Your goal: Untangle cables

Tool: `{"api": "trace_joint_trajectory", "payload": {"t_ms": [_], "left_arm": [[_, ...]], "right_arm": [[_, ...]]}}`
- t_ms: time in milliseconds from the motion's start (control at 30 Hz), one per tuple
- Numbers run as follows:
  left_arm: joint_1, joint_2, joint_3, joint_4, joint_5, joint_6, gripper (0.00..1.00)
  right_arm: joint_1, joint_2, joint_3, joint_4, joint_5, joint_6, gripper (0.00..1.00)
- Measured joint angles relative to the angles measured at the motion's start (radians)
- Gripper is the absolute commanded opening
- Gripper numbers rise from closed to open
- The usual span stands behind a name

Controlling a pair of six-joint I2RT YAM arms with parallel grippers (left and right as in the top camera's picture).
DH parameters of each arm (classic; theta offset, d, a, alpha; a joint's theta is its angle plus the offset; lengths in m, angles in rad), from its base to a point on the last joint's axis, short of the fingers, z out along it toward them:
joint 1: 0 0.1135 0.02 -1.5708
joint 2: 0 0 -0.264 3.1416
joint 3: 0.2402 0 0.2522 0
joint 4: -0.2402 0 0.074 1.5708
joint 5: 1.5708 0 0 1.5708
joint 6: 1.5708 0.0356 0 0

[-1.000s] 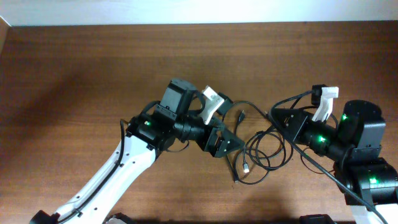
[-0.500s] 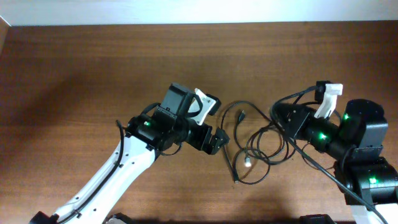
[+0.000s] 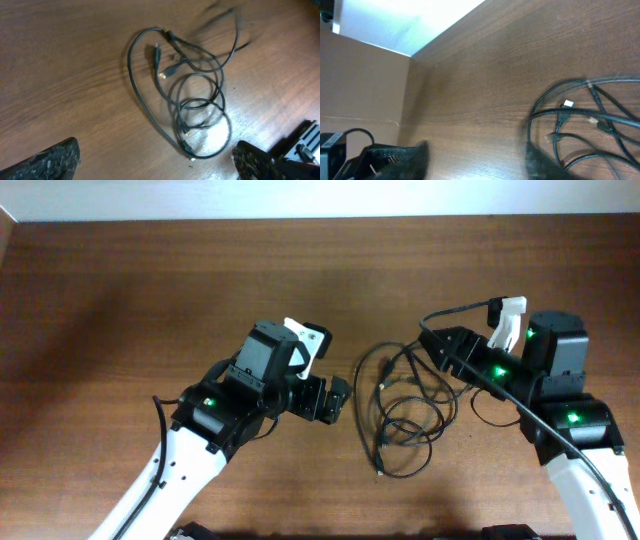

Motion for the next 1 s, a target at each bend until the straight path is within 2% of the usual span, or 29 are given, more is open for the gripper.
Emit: {"api": "trace_joint_trajectory", "payload": {"t_ms": [233, 333, 433, 667, 1000], "left_arm": [[0.000, 0.000, 0.000, -0.012, -0.014, -0.002, 0.99], [0.000, 0.000, 0.000, -0.019, -0.017, -0.002, 0.99], [0.000, 0.000, 0.000, -0.031, -0.021, -0.002, 0.99], [0.000, 0.000, 0.000, -0.068, -0.085, -0.003, 0.99], [0.000, 0.000, 0.000, -0.071, -0.125, -0.003, 0.99]], "right_arm": [[0.000, 0.014, 0.000, -0.037, -0.007, 0.002, 0.81], [0.000, 0.014, 0.000, -0.075, -0.002, -0.002, 0.86], [0.000, 0.014, 0.000, -0.121, 0.029, -0.002, 0.89], [0.001, 0.029, 0.000, -0.157, 0.152, -0.005, 0.88], [0.001, 0.233, 0.000, -0.151, 0.238, 0.026, 0.87]]}}
